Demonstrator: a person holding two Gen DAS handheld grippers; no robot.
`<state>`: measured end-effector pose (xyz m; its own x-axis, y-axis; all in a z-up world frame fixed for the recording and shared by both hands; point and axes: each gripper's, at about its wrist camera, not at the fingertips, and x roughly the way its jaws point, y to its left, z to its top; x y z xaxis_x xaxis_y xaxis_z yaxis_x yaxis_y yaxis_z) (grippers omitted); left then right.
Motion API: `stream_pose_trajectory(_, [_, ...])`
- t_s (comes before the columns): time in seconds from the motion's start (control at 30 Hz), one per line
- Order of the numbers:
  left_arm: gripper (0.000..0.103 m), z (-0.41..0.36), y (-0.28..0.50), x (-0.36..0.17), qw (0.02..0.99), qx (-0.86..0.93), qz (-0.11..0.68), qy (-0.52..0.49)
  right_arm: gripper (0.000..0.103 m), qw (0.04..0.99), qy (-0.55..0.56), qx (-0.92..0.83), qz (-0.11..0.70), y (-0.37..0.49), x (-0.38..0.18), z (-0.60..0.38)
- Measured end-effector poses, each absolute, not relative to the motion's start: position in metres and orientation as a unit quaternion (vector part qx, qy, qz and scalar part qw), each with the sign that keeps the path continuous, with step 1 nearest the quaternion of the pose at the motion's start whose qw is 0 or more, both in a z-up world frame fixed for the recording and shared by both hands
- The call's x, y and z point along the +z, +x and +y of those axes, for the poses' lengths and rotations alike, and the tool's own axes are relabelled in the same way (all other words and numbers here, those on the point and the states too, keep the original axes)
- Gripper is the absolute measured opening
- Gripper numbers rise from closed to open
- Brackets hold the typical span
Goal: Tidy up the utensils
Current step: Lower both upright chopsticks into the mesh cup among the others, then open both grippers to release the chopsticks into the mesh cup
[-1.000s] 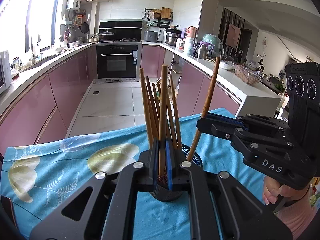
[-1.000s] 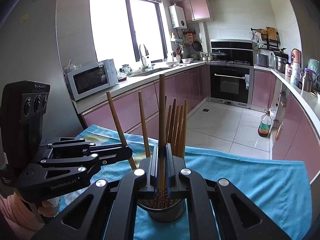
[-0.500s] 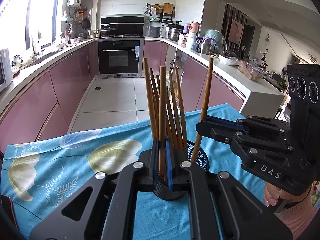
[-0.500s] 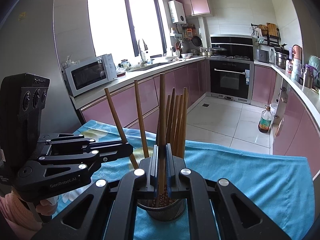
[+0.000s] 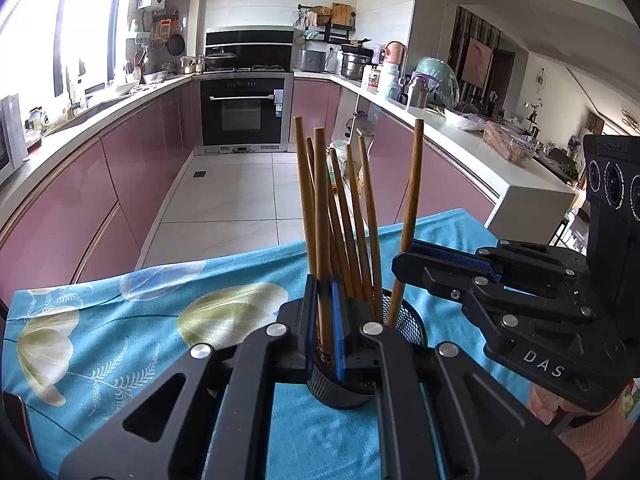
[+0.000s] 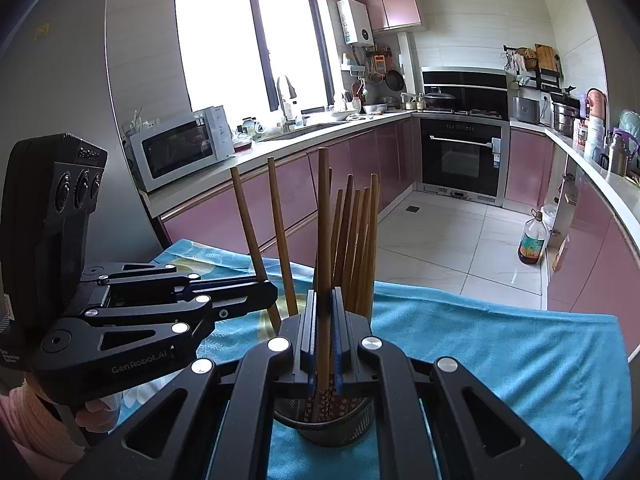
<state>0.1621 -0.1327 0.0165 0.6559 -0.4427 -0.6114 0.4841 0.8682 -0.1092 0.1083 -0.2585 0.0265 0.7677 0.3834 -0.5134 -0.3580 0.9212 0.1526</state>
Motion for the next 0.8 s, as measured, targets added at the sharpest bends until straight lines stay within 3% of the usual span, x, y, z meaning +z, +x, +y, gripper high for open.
stream_pose_trajectory(0.8, [0.008,-0.135,0.179,0.004,0.908,-0.244,0.34,0.027,0.007,0.938,0.036,0.192,0.287,0.119,0.024,-0.257])
